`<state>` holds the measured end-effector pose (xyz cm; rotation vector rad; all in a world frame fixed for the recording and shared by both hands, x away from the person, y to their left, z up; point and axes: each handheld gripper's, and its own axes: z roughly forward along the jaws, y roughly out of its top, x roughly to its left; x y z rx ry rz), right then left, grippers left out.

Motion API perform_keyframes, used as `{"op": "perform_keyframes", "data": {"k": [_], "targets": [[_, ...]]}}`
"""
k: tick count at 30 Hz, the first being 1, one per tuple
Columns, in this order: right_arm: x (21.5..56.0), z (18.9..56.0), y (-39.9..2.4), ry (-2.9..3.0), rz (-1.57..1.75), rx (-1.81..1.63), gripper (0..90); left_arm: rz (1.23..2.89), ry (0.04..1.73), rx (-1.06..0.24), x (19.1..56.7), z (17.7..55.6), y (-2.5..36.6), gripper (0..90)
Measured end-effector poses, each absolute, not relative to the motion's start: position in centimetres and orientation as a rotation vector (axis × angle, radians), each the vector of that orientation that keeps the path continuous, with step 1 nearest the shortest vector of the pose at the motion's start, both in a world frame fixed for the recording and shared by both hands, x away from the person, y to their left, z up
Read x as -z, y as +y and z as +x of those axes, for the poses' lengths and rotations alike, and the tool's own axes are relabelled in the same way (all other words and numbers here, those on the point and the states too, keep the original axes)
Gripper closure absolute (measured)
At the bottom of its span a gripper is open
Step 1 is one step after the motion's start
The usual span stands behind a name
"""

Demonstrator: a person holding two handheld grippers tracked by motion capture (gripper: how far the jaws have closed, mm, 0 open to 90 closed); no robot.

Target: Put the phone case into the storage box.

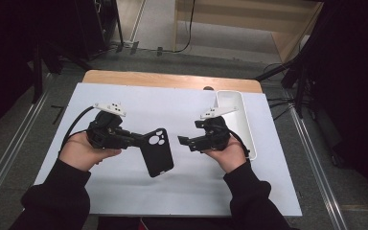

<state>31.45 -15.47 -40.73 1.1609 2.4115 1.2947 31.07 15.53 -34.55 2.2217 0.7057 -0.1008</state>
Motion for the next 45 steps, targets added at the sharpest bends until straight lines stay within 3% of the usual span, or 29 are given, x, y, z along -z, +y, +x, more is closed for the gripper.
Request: {"op": "perform_keyframes", "data": {"k": [26,29,31,45], "targets": [[41.8,30.5,-13.5,2.42,1.154,-1.321,11.5,2.148,0.946,0.001,34.5,32.6,15.4,79.4],[41.8,30.4,-13.4,2.422,1.125,-1.362,8.3,2.139,0.953,0.007,34.7,32.9,15.2,79.4],[41.8,30.3,-13.2,2.426,1.119,-1.355,0.0,2.135,0.963,0.009,34.7,33.1,15.1,79.4],[41.4,29.8,-11.8,2.374,1.105,-1.386,0.0,2.114,1.015,0.031,34.7,33.9,14.1,79.4]]}}
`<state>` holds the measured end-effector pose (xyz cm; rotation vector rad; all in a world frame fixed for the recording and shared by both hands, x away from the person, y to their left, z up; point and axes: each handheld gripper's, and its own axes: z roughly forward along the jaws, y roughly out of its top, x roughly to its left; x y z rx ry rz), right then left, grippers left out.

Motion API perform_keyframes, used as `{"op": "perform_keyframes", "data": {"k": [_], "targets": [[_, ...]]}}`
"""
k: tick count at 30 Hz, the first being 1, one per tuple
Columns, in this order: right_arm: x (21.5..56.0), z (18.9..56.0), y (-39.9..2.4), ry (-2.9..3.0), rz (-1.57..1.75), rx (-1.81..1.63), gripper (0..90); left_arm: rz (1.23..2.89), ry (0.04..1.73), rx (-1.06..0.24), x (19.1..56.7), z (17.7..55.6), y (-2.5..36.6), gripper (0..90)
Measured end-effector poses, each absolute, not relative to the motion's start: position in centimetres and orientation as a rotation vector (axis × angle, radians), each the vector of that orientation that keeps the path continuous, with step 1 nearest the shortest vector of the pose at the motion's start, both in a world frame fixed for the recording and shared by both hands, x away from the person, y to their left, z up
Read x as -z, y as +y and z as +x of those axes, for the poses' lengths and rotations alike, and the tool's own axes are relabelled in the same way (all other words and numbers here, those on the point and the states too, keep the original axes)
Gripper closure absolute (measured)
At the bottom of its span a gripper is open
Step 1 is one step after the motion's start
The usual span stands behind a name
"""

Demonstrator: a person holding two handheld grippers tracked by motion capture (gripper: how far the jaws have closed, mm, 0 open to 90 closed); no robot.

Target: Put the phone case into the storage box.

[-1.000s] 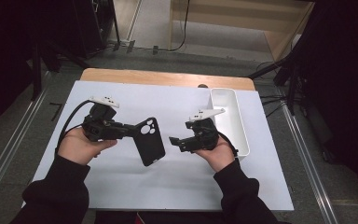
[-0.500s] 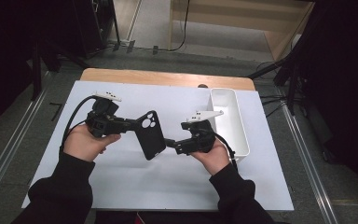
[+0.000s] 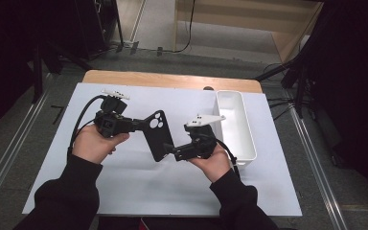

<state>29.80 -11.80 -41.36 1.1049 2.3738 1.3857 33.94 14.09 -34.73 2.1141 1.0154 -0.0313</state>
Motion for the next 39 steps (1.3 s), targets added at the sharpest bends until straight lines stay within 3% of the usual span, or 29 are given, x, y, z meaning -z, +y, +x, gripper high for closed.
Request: {"op": "perform_keyframes", "data": {"k": [39], "targets": [[41.7,29.7,-8.2,2.298,1.146,-1.316,0.0,2.151,0.973,0.119,35.7,33.1,11.5,79.2]]}}
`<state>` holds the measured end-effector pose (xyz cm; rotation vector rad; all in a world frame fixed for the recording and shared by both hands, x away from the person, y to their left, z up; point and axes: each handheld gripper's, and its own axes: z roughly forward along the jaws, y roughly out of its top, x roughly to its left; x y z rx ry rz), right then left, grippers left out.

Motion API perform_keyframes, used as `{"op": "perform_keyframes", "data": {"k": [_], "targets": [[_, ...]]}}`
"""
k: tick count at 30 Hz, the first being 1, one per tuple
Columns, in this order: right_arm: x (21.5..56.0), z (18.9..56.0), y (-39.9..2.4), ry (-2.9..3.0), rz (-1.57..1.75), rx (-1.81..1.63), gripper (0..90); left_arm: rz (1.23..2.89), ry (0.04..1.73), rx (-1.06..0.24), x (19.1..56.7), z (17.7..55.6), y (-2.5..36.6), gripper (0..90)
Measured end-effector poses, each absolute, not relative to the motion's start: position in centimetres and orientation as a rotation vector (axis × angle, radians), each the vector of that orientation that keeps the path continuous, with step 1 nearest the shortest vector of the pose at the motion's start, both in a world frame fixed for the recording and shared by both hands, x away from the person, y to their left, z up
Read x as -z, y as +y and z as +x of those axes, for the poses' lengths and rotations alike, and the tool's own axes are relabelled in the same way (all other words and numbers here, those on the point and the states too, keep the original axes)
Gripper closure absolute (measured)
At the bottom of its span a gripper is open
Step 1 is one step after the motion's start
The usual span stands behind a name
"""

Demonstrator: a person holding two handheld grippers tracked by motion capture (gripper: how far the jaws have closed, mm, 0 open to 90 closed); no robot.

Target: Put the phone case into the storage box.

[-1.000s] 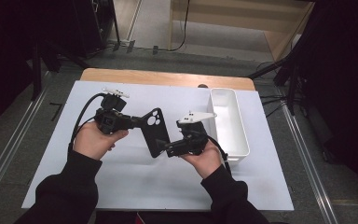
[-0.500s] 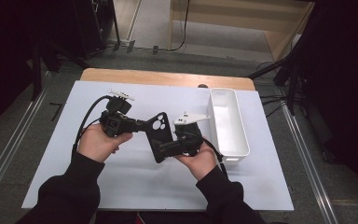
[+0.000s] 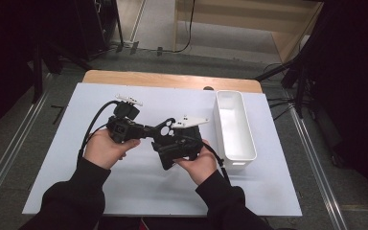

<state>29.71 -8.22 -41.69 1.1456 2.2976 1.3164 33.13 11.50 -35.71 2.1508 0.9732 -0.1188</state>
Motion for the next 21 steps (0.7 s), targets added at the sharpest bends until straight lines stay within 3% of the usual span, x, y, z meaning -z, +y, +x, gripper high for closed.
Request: {"op": "perform_keyframes", "data": {"k": [4,9,17,21], "targets": [[41.91,29.89,-8.33,2.294,1.154,-1.32,0.0,2.137,0.983,0.139,35.9,33.15,11.34,79.1],[42.17,29.87,-8.39,2.276,1.152,-1.332,10.5,2.134,0.983,0.137,35.91,33.05,11.25,79.2],[42.17,29.89,-8.68,2.289,1.141,-1.333,12.1,2.132,0.976,0.131,35.87,32.96,11.14,78.7],[41.97,29.84,-8.71,2.286,1.133,-1.343,12.5,2.123,0.96,0.139,35.85,32.92,11.09,71.3]]}}
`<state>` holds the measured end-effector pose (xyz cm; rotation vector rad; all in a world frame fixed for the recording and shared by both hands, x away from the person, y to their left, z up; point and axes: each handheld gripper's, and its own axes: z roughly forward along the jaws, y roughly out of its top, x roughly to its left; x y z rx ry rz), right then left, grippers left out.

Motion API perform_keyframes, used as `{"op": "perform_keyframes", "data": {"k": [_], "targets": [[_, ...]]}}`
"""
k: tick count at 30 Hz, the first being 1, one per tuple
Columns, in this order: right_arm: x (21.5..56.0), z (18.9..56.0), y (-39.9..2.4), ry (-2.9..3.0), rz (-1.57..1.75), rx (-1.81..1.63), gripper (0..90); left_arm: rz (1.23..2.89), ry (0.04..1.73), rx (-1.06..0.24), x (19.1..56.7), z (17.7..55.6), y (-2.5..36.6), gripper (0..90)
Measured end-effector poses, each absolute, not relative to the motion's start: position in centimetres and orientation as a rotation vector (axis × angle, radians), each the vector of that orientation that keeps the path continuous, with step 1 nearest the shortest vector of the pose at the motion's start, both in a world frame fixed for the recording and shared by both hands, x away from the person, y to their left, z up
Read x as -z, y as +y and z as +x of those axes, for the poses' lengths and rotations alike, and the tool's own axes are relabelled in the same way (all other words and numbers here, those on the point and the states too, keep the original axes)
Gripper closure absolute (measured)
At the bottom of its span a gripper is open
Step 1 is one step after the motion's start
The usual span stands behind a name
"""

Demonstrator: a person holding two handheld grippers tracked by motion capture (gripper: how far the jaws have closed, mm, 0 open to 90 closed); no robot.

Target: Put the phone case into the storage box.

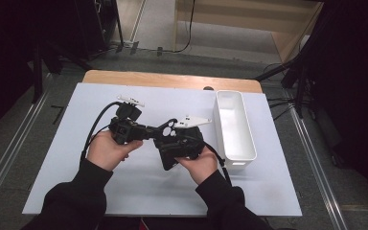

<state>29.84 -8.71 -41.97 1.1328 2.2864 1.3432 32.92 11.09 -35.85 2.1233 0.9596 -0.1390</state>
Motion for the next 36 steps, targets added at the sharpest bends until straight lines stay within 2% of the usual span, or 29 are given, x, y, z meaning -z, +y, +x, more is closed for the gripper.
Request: {"op": "perform_keyframes", "data": {"k": [11,14,21,26,28,30,36], "targets": [[42.0,30.0,-8.8,2.318,1.133,-1.338,12.5,2.088,0.899,0.095,35.2,33.1,12.1,43.1],[42.0,30.0,-8.9,2.333,1.134,-1.341,12.5,2.061,0.874,0.066,34.8,33.2,12.7,38.5],[42.0,30.0,-9.0,2.348,1.126,-1.338,12.5,2.034,0.881,0.039,34.1,33.4,13.9,34.4],[41.9,30.1,-9.4,2.34,1.13,-1.354,12.5,2.035,0.863,-0.029,34.2,33.6,14.7,34.4],[41.8,30.1,-9.5,2.341,1.133,-1.358,12.5,2.042,0.853,-0.032,34.5,33.7,14.8,34.2],[41.7,30.1,-9.6,2.341,1.13,-1.362,12.5,2.065,0.846,-0.025,35.0,34.0,14.8,30.0],[41.4,30.0,-10.0,2.349,1.121,-1.369,12.4,2.124,0.827,-0.015,36.2,34.4,14.6,29.8]]}}
